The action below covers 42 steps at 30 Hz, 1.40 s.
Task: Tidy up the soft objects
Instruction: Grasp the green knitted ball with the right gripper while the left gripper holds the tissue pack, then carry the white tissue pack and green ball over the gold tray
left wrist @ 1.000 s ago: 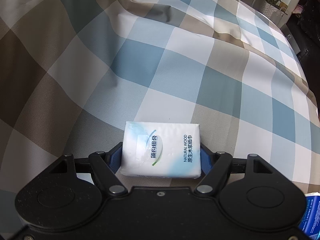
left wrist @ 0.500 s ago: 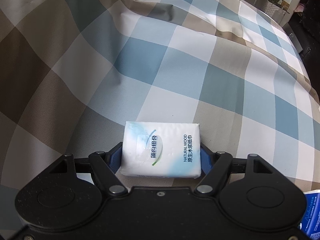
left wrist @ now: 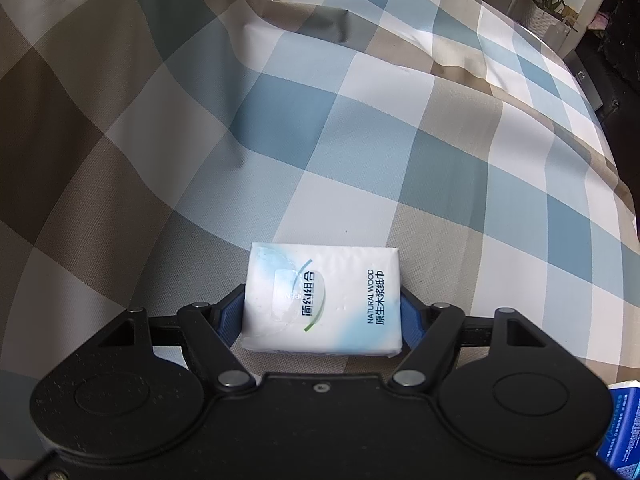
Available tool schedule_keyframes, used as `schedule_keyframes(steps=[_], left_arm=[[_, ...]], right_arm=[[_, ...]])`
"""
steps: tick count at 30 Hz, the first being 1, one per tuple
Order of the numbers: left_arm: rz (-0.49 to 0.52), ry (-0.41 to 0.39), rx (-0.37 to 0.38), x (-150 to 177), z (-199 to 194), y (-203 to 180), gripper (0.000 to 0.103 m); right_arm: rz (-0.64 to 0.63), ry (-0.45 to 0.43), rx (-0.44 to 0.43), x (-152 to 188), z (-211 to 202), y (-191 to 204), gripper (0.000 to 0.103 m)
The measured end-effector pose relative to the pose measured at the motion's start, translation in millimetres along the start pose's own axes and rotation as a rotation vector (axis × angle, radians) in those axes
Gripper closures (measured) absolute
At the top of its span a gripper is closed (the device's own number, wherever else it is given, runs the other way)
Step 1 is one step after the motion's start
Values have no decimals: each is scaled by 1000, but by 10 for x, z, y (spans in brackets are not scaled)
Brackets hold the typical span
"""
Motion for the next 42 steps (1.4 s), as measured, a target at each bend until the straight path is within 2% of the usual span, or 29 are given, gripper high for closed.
schedule_keyframes(steps=[6, 11, 15, 22, 27, 30, 34, 39, 42], left_arm=[[3, -19, -7, 15, -14, -2, 34], [20, -41, -34, 49, -49, -23, 34], [32, -90, -56, 65, -158, -18, 34], [94, -158, -79, 168, -417, -55, 34], [159, -205, -86, 336, -665, -187, 34], [205, -229, -78, 502, -859, -279, 34], [262, -230, -32, 672, -1113, -467, 34], [345, -251, 31, 873, -1422, -813, 34], [402, -255, 80, 1026, -1576, -1051, 34]], right_arm=[[29, -117, -18, -22, -293, -72, 43], [30, -154, -8, 49, -442, -127, 43], [51, -188, -3, 106, -575, -219, 43], [134, -257, 32, 248, -817, -488, 43], [196, -296, 108, 410, -1020, -745, 42], [280, -304, 153, 550, -1139, -998, 42], [418, -286, 225, 793, -1266, -1398, 42], [546, -251, 389, 1165, -1425, -1916, 42], [632, -236, 453, 1405, -1545, -2206, 42]])
Point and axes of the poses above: each gripper's, at about its wrist camera, not at the fingertips, and z roughly the way its jaws point, y to its left, x to its underside, the point moved 2 cm from there along z, roughly the way its jaws point, and after that the axes turned 10 degrees about -z, right-handed, at the moved point
